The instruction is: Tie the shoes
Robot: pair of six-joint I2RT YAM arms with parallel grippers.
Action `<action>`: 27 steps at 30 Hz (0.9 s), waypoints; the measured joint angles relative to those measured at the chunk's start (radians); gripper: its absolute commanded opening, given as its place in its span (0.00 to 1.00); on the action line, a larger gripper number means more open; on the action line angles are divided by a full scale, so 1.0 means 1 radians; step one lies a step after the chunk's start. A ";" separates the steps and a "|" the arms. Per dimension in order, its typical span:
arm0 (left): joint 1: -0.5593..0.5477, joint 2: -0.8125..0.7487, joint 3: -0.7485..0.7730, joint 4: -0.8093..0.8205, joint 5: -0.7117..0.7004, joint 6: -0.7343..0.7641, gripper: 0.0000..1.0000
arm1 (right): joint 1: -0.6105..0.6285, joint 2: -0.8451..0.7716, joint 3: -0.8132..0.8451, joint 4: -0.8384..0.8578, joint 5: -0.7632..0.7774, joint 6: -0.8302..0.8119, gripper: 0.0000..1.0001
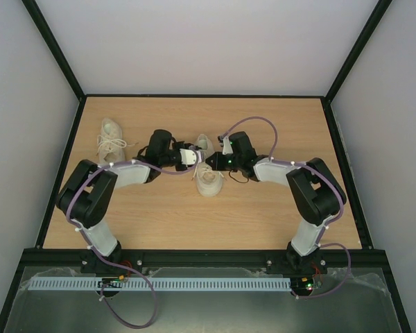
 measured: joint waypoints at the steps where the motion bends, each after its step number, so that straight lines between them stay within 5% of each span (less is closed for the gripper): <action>1: 0.004 -0.003 0.000 -0.008 0.001 0.000 0.33 | 0.000 0.002 0.003 0.001 0.000 0.007 0.01; 9: 0.031 -0.006 0.012 -0.080 0.003 -0.024 0.35 | 0.000 0.026 0.016 0.044 -0.006 0.071 0.01; 19: 0.016 0.009 0.036 -0.079 -0.020 -0.134 0.23 | 0.000 0.050 0.030 0.061 -0.008 0.112 0.01; 23: 0.021 0.023 0.130 -0.174 -0.030 -0.265 0.38 | 0.000 0.041 0.026 0.052 0.003 0.107 0.01; 27: 0.034 0.017 0.220 -0.301 0.005 -0.389 0.41 | 0.000 0.023 0.020 0.046 0.007 0.091 0.01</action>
